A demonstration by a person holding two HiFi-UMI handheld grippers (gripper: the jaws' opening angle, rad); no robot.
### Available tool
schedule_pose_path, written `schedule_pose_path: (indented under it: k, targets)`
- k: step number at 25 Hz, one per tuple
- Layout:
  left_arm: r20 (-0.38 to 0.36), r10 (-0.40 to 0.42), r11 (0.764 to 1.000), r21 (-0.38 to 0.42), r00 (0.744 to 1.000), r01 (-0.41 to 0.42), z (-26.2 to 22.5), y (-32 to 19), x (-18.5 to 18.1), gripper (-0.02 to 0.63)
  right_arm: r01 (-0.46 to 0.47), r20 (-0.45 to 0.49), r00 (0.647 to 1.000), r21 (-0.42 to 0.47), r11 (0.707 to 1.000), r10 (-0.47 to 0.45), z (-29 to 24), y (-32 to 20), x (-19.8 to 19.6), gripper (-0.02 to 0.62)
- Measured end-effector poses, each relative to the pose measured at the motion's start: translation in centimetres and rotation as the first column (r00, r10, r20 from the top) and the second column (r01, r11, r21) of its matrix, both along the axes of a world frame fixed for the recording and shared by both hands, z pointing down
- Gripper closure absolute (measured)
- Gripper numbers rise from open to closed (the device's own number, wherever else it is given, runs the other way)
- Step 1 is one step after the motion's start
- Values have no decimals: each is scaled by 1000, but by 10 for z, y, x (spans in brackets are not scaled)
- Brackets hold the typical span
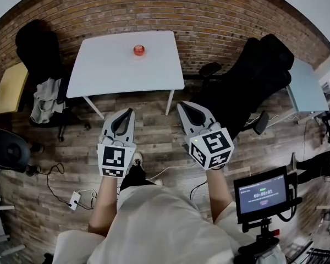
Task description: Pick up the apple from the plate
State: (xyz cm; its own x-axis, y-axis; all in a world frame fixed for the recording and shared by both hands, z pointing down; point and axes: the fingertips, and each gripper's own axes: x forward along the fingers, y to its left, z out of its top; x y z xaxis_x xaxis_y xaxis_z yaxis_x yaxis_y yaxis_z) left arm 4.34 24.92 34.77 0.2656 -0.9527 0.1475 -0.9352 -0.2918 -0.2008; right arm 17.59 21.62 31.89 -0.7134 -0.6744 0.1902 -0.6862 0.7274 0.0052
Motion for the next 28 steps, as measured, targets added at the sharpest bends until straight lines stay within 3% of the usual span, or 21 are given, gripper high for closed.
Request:
schedule_pose_path:
  k: [15, 28]
  targets:
    - [-15, 11, 999, 40, 1000, -11, -4, -23, -4, 600, -31, -7, 999, 55, 998, 31, -13, -16, -3, 592]
    - [-30, 27, 1000, -5, 999, -27, 23, -127, -52, 600, -26, -44, 999, 25, 999, 27, 13, -113, -55, 592]
